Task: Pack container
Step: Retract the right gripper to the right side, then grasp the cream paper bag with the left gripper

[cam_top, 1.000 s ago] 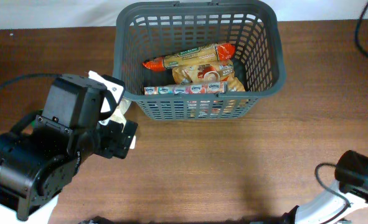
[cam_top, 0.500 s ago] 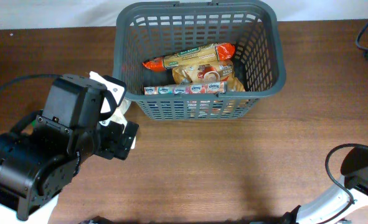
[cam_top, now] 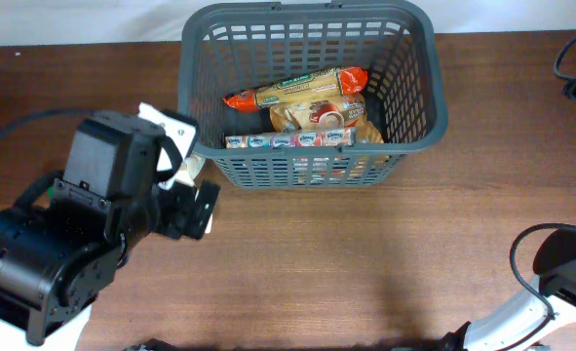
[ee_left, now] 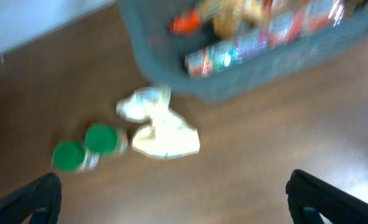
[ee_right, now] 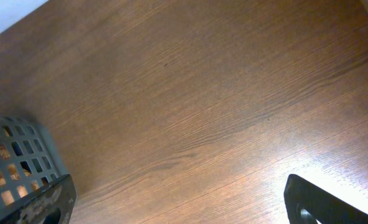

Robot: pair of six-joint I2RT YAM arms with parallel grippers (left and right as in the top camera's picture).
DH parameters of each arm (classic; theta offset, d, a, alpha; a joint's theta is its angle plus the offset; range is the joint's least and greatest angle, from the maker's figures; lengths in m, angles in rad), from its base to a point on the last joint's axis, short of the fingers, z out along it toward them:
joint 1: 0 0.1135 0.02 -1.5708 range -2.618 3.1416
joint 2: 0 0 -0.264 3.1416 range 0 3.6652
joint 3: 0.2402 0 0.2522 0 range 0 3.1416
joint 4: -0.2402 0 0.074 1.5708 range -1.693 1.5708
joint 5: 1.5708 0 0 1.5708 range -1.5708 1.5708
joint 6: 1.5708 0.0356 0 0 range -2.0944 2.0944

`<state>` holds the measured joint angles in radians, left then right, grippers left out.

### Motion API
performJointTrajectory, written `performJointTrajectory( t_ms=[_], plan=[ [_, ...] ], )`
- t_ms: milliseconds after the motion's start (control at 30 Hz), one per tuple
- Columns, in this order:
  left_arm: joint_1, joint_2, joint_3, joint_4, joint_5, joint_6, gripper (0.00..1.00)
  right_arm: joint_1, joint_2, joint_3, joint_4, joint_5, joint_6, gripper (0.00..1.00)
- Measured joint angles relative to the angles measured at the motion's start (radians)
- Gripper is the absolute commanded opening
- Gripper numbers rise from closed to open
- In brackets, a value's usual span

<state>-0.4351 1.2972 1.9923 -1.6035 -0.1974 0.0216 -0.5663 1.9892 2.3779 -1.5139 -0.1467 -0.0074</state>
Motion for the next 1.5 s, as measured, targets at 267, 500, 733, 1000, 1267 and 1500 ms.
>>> performJointTrajectory(
  t_ms=[267,500,733,1000,1267,1500],
  plan=[
    [0.006,0.005,-0.001,0.079,-0.026,-0.001,0.99,0.000,0.000,0.000,0.000,0.000,0.000,0.99],
    [0.228,0.105,-0.050,0.041,-0.093,-0.096,0.99,0.000,0.000,0.000,0.000,0.000,0.001,0.99],
    [0.526,0.285,-0.088,0.144,0.082,-0.097,0.99,0.000,0.000,-0.001,0.000,0.000,0.001,0.99],
    [0.581,0.536,-0.089,0.156,0.207,-0.039,0.99,-0.001,0.000,-0.001,0.000,0.000,0.000,0.99],
    [0.519,0.785,-0.090,0.180,0.247,-0.010,0.99,-0.001,0.000,-0.001,0.000,0.000,0.001,0.99],
    [0.518,0.890,-0.139,0.244,0.254,-0.002,0.99,-0.001,0.000,-0.001,0.000,0.000,0.000,0.99]
  ],
)
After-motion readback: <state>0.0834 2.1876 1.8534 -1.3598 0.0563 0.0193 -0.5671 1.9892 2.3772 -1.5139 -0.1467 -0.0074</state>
